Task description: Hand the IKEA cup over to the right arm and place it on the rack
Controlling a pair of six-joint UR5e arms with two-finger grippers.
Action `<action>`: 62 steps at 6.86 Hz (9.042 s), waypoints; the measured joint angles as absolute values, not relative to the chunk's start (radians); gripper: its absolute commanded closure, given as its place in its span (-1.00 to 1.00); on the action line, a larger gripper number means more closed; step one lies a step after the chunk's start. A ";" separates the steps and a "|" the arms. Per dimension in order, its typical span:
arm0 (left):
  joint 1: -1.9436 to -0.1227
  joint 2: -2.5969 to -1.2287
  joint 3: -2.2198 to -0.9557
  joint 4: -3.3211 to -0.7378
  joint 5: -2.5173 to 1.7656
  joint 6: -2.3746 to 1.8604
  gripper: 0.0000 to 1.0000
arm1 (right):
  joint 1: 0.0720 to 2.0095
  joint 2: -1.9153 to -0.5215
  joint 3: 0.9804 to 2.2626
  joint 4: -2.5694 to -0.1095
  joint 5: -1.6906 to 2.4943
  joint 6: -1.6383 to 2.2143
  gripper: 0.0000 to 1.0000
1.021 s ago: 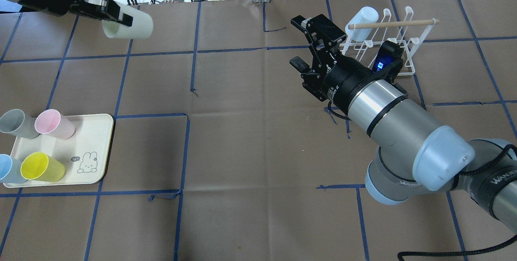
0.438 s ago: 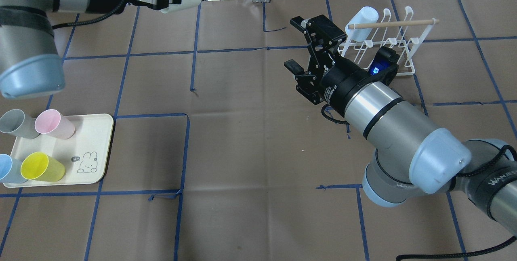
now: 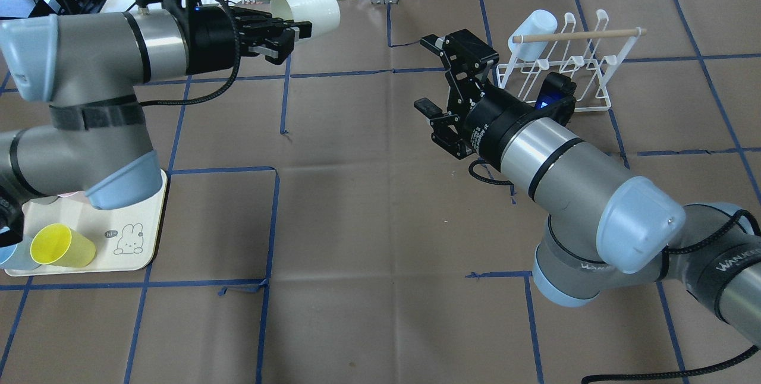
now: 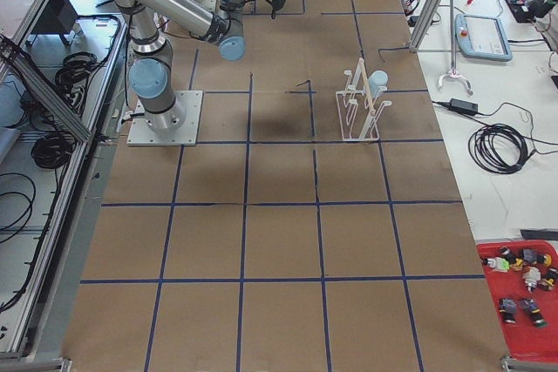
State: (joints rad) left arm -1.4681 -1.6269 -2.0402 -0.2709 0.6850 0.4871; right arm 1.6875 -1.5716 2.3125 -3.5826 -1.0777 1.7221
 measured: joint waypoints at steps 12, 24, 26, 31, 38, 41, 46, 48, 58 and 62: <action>-1.519 -1.620 -2.195 0.037 0.671 0.375 0.94 | 1.797 -1.409 2.137 -3.490 -1.155 1.708 -0.98; -1.519 -1.610 -2.195 0.037 0.670 0.362 0.91 | 1.865 -1.245 1.969 -3.490 -1.150 1.697 -0.07; -1.519 -1.608 -2.195 0.037 0.671 0.362 0.39 | 1.865 -1.247 1.969 -3.490 -1.147 1.701 0.22; -1.512 -1.606 -2.186 0.035 0.672 0.339 -0.96 | 1.864 -1.251 1.968 -3.491 -1.148 1.697 0.51; -1.353 -1.595 -2.170 -0.057 0.919 0.318 -0.98 | 1.676 -1.252 1.933 -3.498 -1.152 1.562 0.82; -1.429 -1.618 -2.003 -0.478 1.306 0.202 -0.98 | 1.559 -1.255 1.940 -3.493 -1.209 1.266 0.82; -1.549 -1.582 -1.659 -1.369 1.582 0.029 -0.99 | 1.339 -1.197 1.891 -3.489 -1.302 0.465 0.86; -1.551 -1.551 -1.660 -1.435 1.579 0.027 -0.99 | 1.288 -1.112 1.815 -3.494 -1.300 0.197 0.86; -1.542 -1.535 -1.664 -1.482 1.570 -0.027 -1.00 | 1.235 -0.957 1.789 -3.499 -1.306 -0.055 -0.99; -1.541 -1.530 -1.665 -1.482 1.574 -0.029 -1.00 | 1.237 -0.968 1.788 -3.492 -1.305 -0.052 -1.00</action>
State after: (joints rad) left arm -1.5406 -1.5304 -1.6646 -1.4822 1.5740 -0.0289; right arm 1.2368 -0.9681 1.7883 -3.4919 -1.3050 -0.0519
